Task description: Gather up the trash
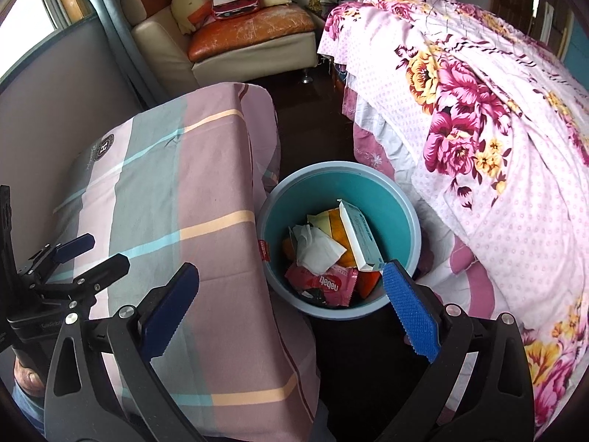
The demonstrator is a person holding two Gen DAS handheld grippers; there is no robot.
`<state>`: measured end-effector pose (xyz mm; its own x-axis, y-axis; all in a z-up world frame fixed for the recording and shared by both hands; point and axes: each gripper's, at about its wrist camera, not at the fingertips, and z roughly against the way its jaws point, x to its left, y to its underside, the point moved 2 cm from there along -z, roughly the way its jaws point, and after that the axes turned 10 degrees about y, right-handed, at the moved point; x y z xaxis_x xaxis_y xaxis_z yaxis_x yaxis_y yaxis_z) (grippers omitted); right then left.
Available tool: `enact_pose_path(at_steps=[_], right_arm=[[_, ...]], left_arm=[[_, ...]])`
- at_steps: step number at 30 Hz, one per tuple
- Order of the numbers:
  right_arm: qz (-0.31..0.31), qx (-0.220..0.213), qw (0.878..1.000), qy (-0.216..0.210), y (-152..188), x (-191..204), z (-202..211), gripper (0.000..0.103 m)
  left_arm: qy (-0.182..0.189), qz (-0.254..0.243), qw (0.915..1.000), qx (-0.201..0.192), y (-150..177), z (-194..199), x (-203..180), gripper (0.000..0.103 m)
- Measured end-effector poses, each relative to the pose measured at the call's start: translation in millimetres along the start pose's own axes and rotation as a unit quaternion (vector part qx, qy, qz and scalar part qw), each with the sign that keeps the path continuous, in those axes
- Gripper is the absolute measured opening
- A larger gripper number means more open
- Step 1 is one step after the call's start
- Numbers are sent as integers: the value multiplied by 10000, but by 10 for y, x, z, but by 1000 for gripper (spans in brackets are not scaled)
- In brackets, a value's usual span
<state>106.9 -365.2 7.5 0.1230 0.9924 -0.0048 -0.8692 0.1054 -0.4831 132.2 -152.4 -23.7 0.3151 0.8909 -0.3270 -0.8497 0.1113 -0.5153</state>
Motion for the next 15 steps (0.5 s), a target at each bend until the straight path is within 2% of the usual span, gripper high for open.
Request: enact_pose_path(at_steps=[15], right_arm=[[74,-204,9997,-72,235,51,244,96]], left_arm=[[-177,-48,9997,-140,196,232,2,99]])
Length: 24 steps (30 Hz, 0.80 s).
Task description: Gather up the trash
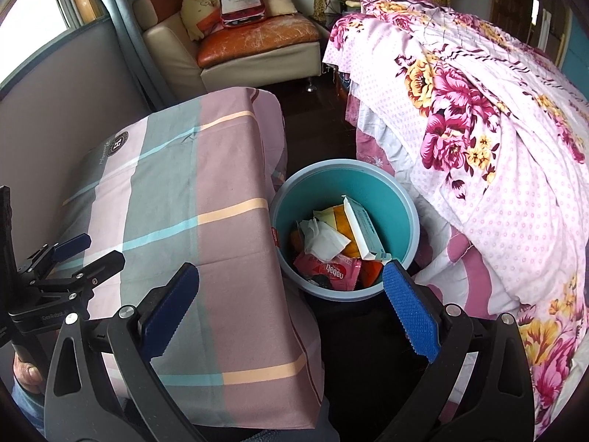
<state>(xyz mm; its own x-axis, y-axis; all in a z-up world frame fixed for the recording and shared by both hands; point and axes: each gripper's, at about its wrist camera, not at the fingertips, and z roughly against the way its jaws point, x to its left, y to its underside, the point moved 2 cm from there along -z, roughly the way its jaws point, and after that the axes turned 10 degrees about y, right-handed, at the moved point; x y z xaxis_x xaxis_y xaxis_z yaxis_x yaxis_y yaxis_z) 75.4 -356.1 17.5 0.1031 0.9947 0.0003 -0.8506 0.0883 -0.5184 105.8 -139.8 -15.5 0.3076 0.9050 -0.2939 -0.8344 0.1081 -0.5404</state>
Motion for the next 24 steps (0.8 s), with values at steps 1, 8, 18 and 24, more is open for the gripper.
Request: enact_pose_path(at_steps=[1,8,18,24], right_arm=[[2,-2,10000,-3,3,-1,0,96],[-10,40,10000,-54,8,34,-37,96],[-65,129,9999,-59,6,11,-151,96],[-24,148,9999,-81,-7,12,-199,96]], left_arm=[[-19,-13,10000,-7,7,5,-3,99],[-108,-32,9999,-14,9,-5,-14,99],[-165,-70,9998,40,-16,-93,-13,99],[-91,-99,9999,-3,-26,-125,-25,99]])
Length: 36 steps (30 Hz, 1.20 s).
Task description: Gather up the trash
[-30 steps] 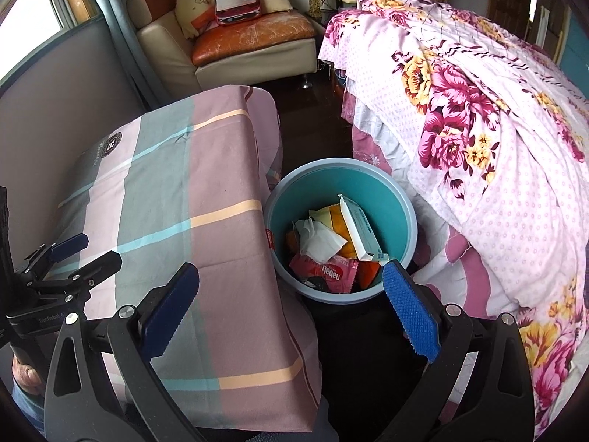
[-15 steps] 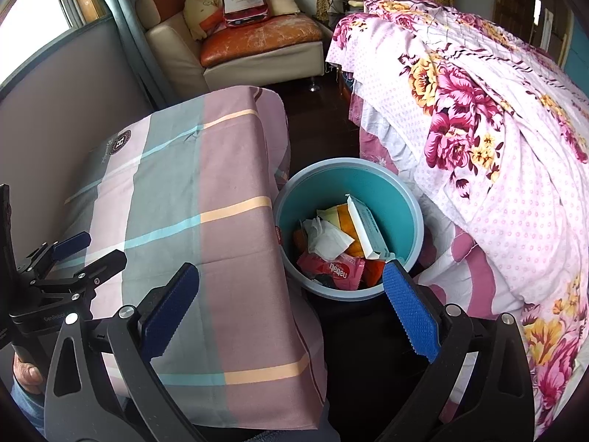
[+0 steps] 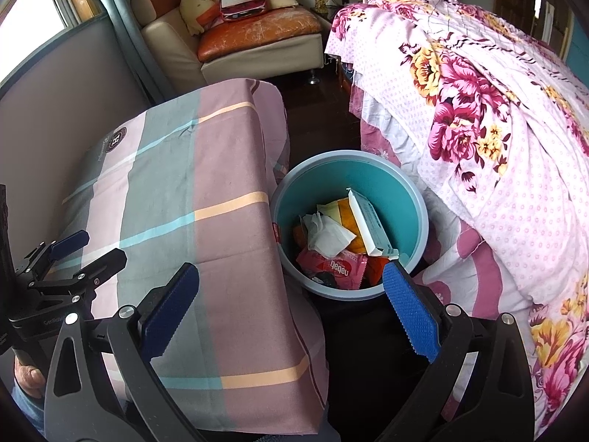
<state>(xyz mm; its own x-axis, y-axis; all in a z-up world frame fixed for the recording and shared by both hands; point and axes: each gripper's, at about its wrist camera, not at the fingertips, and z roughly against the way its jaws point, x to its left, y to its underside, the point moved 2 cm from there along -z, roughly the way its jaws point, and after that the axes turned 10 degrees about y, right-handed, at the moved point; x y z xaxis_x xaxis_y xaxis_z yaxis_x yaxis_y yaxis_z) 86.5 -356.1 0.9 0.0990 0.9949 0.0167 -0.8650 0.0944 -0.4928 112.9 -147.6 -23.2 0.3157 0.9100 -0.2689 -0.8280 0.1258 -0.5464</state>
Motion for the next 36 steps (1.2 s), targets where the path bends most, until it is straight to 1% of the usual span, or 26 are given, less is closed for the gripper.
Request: enact_pose_path(at_steps=[3,13,26,36], right_arm=[[14,-24,10000,61,-3,23,-26,96],[-25,53,10000,11,-56,-8,-108,96],[-86,159,9998,-29,-36,-47,-258,96],[-126,207,9997,-25,-7,-85,-338,96]], left_arm=[[78,24,10000,-38,8,-13,7,99],[-164,-95,9997,-149,12,-36,-12,99],[-189,-101,9998,44,37,-198,-12,99],[-219,-116,9997,65,45,-230,-22,99]])
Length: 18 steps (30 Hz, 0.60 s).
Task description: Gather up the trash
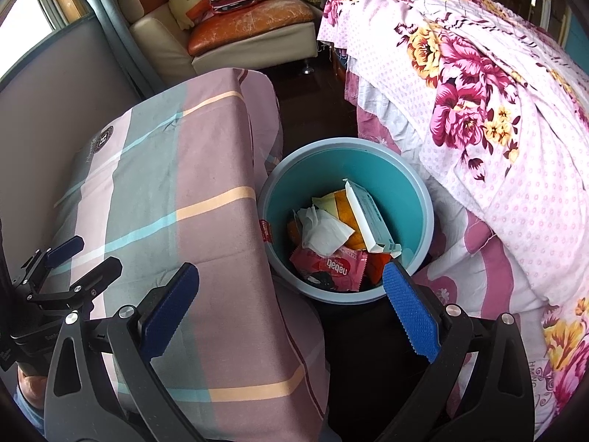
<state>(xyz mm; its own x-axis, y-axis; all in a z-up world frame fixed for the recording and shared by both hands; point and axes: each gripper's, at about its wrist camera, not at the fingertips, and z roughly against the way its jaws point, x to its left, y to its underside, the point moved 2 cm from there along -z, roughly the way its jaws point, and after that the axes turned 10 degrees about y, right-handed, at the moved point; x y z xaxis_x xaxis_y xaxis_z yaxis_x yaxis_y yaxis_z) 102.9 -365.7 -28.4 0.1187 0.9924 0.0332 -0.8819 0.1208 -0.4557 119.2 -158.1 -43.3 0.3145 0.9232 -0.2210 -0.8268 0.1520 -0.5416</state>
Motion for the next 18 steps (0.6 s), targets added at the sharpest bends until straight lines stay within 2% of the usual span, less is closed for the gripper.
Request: enact_pose_path(at_steps=[18], right_arm=[[5,10,10000,40,3,-42,-22,96]], left_arm=[[15,-27,10000,25,20,-49,-14,99]])
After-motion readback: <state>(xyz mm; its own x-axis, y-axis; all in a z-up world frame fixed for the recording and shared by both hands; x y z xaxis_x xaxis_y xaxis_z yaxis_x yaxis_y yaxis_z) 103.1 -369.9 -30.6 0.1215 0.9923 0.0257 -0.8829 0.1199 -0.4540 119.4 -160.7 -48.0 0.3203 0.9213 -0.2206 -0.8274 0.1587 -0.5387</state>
